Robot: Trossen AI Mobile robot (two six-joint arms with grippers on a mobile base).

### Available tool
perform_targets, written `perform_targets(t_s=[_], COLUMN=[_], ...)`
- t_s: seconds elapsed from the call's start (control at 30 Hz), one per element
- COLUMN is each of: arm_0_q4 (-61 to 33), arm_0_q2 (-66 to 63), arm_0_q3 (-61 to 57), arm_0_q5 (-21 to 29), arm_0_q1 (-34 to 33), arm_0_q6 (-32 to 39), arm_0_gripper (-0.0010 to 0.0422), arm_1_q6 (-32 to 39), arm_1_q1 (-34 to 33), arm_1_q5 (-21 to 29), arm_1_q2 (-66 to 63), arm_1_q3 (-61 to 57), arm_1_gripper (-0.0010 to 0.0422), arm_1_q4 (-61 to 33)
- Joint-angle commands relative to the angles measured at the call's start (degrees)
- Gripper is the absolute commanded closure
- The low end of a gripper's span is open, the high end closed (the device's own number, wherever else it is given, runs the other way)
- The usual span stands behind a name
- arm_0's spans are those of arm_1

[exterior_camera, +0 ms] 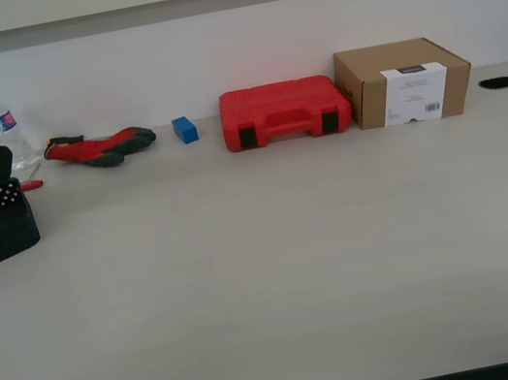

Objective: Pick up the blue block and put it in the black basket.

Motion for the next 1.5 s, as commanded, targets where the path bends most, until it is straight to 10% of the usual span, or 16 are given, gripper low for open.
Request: perform_targets(t_s=[0.03,0.27,0.5,0.63,0.73,0.93,1.5], arm_0_q4=[0.28,0.31,0.31,0.31,0.33,0.33,0.33], arm_0_q2=[0.0,0.0,0.0,0.0,0.0,0.0,0.0], arm_0_q3=[0.07,0.07,0.07,0.07,0.07,0.07,0.07], arm_0_q5=[0.0,0.0,0.0,0.0,0.0,0.0,0.0], arm_0_q1=[0.04,0.04,0.04,0.04,0.04,0.04,0.04], arm_0_q6=[0.0,0.0,0.0,0.0,0.0,0.0,0.0], arm_0_gripper=[0.0413,0.0413,0.0413,0.0413,0.0413,0.0413,0.0413], arm_1_q6=[1.51,4.26,-0.83,-3.48,-3.82,-4.0,-4.04], arm_1_q1=[-0.02,-0.04,-0.07,-0.09,-0.09,-0.09,-0.09], arm_1_q5=[1.88,3.85,3.45,3.45,3.5,5.55,5.4], arm_1_q2=[2.95,7.61,7.72,7.72,7.65,7.26,7.23], arm_1_q3=[2.97,11.93,12.85,12.85,12.85,12.85,12.85], arm_1_gripper=[0.0412,0.037,0.0131,0.0081,0.0146,0.0419,0.0413], arm_1_q4=[-1.66,-14.67,-16.87,-17.84,-19.43,-22.62,-22.53])
